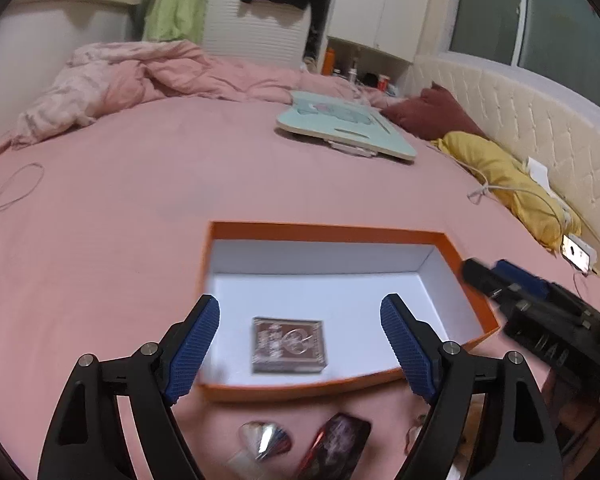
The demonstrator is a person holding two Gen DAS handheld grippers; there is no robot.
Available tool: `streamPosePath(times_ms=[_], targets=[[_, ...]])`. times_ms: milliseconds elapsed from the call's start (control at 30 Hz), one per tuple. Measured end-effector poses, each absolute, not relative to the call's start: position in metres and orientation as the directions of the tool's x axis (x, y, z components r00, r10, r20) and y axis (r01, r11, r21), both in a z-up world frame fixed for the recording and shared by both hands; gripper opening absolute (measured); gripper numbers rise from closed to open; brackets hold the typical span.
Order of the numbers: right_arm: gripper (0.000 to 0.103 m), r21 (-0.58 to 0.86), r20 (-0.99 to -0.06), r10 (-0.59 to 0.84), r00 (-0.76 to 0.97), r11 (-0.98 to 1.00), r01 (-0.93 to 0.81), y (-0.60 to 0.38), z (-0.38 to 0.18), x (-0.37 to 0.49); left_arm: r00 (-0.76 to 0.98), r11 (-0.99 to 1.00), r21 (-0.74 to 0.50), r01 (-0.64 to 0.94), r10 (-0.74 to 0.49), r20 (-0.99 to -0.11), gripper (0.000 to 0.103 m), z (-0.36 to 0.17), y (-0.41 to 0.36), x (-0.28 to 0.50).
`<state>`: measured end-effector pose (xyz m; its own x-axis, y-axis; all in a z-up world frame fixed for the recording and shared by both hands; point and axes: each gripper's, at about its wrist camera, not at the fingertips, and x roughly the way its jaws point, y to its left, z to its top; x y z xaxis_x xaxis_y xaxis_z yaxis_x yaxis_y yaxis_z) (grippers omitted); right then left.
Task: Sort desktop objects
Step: 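Withdraw both grippers from the orange box, then grasp the black marbled case with left gripper while right gripper grasps the brown plush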
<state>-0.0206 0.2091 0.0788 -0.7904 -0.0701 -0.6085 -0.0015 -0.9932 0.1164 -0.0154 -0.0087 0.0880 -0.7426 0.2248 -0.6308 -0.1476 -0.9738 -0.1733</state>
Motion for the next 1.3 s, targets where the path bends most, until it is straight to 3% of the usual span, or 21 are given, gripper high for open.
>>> streamPosePath(times_ms=[167, 267, 467, 900, 1033, 1233, 1300], targets=[[0.060, 0.203, -0.598, -0.035, -0.801, -0.973, -0.110, 0.248, 0.094, 0.002, -0.758, -0.977, -0.200, -0.079, 0.189, -0.624, 0.083, 0.096, -0.046, 0.014], [0.060, 0.243, -0.597, 0.004, -0.802, -0.952, -0.186, 0.271, 0.099, 0.022, -0.733, -0.958, -0.284, -0.034, 0.217, -0.645, 0.083, 0.091, -0.068, 0.029], [0.060, 0.279, -0.647, -0.001, -0.763, -0.931, -0.236, 0.273, 0.086, 0.058, -0.682, -0.943, -0.330, 0.036, 0.218, -0.698, 0.083, 0.071, -0.076, 0.050], [0.060, 0.297, -0.769, -0.118, -0.628, -0.936, -0.187, 0.237, 0.037, 0.068, -0.656, -0.961, -0.208, -0.183, 0.277, -0.702, 0.082, 0.051, 0.000, 0.045], [0.060, 0.246, -0.808, -0.101, -0.581, -0.953, -0.175, 0.228, 0.026, 0.065, -0.632, -0.954, -0.236, -0.187, 0.301, -0.714, 0.050, 0.043, 0.004, 0.035], [0.060, 0.226, -0.838, -0.119, -0.533, -0.964, -0.139, 0.218, 0.015, 0.061, -0.533, -0.945, -0.248, -0.213, 0.325, -0.781, 0.049, 0.022, 0.016, 0.029], [0.060, 0.227, -0.842, -0.130, -0.523, -0.966, -0.126, 0.216, 0.013, 0.060, -0.525, -0.946, -0.226, -0.232, 0.317, -0.790, 0.039, 0.018, 0.022, 0.030]])
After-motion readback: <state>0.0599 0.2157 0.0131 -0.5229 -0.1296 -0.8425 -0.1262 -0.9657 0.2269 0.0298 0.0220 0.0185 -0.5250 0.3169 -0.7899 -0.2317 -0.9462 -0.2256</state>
